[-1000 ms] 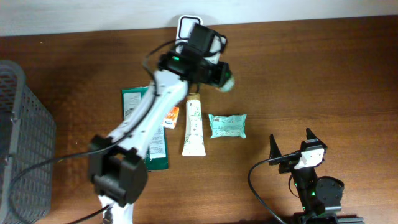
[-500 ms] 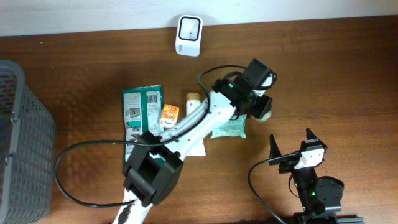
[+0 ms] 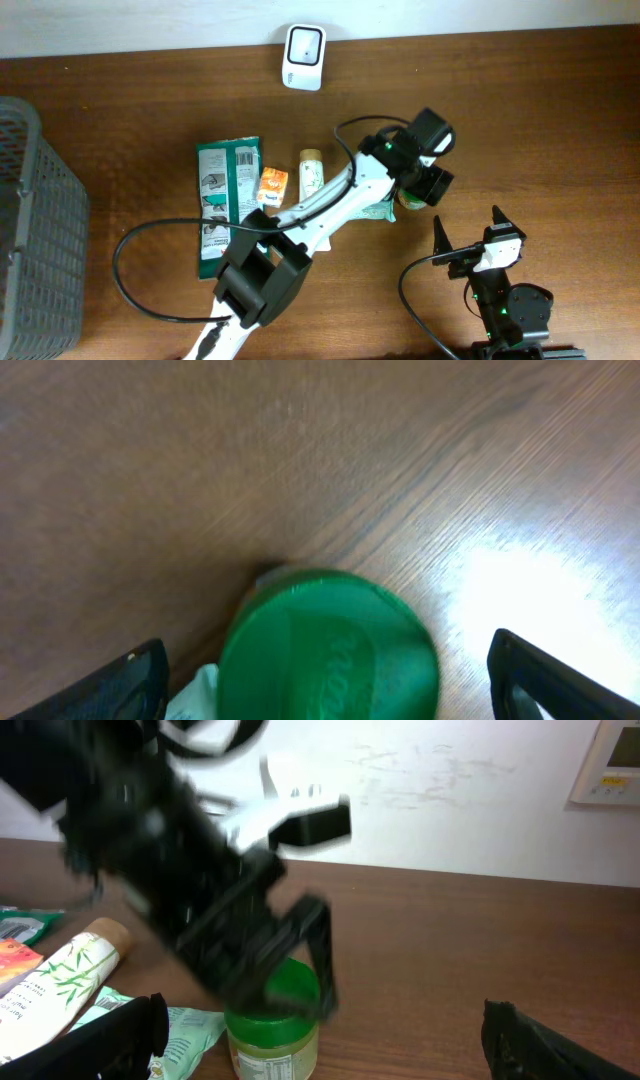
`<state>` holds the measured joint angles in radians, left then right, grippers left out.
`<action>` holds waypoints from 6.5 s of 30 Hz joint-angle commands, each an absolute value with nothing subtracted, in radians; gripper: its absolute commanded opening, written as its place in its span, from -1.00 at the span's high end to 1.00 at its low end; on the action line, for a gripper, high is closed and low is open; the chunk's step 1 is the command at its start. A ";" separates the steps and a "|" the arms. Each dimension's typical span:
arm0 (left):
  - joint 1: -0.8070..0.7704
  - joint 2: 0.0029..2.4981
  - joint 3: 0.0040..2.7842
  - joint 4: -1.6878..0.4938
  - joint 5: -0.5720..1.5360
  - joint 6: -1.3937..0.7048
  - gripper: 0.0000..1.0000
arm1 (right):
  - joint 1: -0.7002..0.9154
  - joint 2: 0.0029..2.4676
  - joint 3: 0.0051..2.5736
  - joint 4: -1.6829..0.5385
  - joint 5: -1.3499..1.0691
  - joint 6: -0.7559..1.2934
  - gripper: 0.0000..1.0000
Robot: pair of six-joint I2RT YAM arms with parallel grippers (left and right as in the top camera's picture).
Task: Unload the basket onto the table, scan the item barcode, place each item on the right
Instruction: 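Carry the green container rightward and set it right of the mint packet, then move the right gripper over the green-lidded jar, then lower the right gripper and grasp the green-lidded jar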
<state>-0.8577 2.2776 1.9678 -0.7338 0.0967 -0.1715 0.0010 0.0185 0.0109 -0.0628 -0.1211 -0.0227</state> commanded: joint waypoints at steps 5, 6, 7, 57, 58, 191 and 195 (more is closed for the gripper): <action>-0.677 2.268 2.424 -1.106 0.085 -0.162 -0.88 | 0.007 0.015 0.006 -0.068 -0.130 -0.019 -0.96; -0.632 2.268 2.478 -1.165 0.081 -0.162 -0.86 | 0.007 0.015 0.006 -0.068 -0.130 -0.019 -0.96; -0.581 2.268 2.527 -1.219 0.081 -0.162 -0.87 | 0.007 0.015 0.006 -0.068 -0.130 -0.019 -0.97; 0.095 2.270 2.600 -1.659 0.022 -0.185 -0.99 | 0.007 0.807 0.787 -0.516 -0.449 0.057 -0.96; 0.095 2.270 2.600 -1.659 0.022 -0.185 -0.99 | 0.007 0.863 0.813 -0.553 -0.475 0.061 -0.96; 0.095 2.270 2.600 -1.659 0.022 -0.185 -0.99 | 0.113 1.925 1.534 -1.112 -0.130 0.541 -0.82; 0.095 2.270 2.600 -1.659 0.022 -0.185 -0.98 | 0.113 1.925 1.456 -0.981 -0.150 0.560 -0.76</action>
